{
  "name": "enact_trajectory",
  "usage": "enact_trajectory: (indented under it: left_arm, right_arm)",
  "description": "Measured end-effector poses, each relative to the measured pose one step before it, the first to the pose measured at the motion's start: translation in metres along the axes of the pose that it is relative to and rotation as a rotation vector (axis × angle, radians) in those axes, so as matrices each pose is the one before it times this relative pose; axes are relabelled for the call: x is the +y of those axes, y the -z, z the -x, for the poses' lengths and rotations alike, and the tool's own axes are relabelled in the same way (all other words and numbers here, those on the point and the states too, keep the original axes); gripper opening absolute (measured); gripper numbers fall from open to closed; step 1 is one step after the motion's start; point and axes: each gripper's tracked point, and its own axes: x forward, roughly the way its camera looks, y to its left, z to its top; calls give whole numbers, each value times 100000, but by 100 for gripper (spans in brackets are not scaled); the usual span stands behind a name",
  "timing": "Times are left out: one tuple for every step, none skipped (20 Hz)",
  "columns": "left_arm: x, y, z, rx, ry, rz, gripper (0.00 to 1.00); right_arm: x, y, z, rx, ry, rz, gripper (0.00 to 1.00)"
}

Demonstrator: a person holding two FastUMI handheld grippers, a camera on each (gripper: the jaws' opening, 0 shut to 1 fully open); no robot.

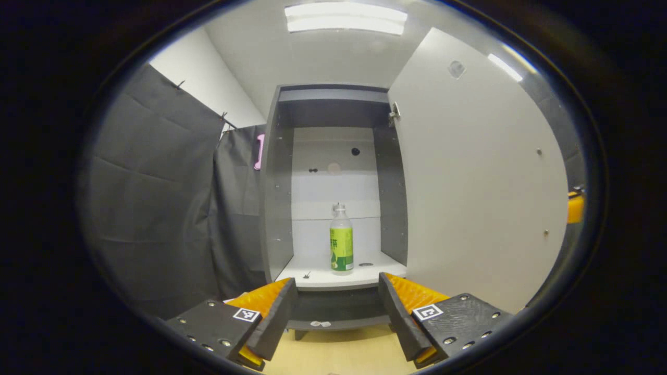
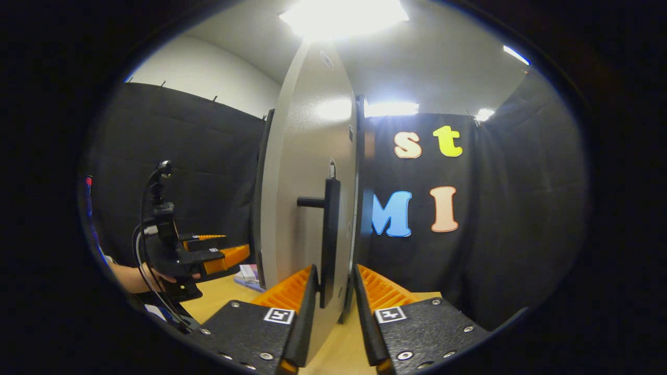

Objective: Open the cabinet door with the right hand, grasp the bottle in the cabinet with the left hand and place it on the coaster, then close the cabinet door with the right hand.

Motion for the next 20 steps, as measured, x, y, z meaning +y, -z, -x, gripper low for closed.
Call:
enact_trajectory:
  left_arm:
    - [361, -175, -972, 100, 294, 133, 94]
    - [175, -242, -1021, 127, 639, -26, 94]
    - [280, -143, -1060, 198, 444, 314, 94]
    - [-29, -160, -1122, 248, 1390, 717, 94]
    - [-141, 70, -1162, 649, 1707, 799, 94]
    - [-118, 66, -1219, 737, 1861, 934, 94]
    - [206, 176, -1227, 809, 1304, 915, 90]
    - [61, 103, -1190, 764, 1201, 545, 94]
    - [123, 94, -1208, 211, 1255, 129, 90]
    - [94, -111, -1074, -332, 671, -480, 94]
    - [-31, -85, -1055, -132, 794, -1132, 94]
    - [-62, 51, -1094, -65, 504, -1431, 93]
    - [137, 170, -1043, 45, 469, -1202, 92]
    - [-73, 388, -813, 455, 459, -597, 90]
    - [-59, 372, -1158, 734, 750, 48, 94]
    - [-27, 472, -1333, 862, 768, 305, 94]
    - [-96, 502, -1343, 807, 704, 248, 94]
    - [-229, 481, -1339, 1236, 1568, 109, 90]
    - [29, 535, -1262, 997, 943, -202, 90]
    - [35, 503, -1213, 1161, 321, -926, 90]
  right_arm:
    - [-995, 350, 627, -280, 5010, -530, 53]
    - [-966, 330, 717, -161, 3872, -1920, 81]
    - [-681, 505, 339, 677, 3779, -2214, 91]
    - [-1029, 378, 617, 820, 4865, -909, 97]
    - [-1128, 76, 484, 526, 4793, -261, 97]
    - [-1209, 208, 444, 698, 5014, -403, 97]
    - [-1028, 326, 318, 518, 4330, -1075, 96]
    - [-668, 136, 391, 215, 3647, -1740, 97]
    - [-600, 66, 259, 195, 3271, -1914, 97]
    - [-676, 132, 268, 305, 3171, -1593, 97]
    - [-659, 176, 191, 230, 3077, -1073, 97]
    - [-565, 160, 228, 428, 2966, -674, 97]
    - [-423, 300, 79, 474, 2984, -430, 97]
    - [-531, 267, 202, 504, 2924, -329, 96]
    - [-425, 337, 166, 562, 2698, -299, 96]
    - [-278, 323, 182, 603, 2431, -308, 96]
    - [-165, 300, -240, 893, 2169, -333, 95]
    - [-1, 239, -135, 890, 1327, -441, 95]
    - [46, 416, 95, 1120, 812, -663, 95]
    - [87, 345, 125, 1207, 759, -801, 95]
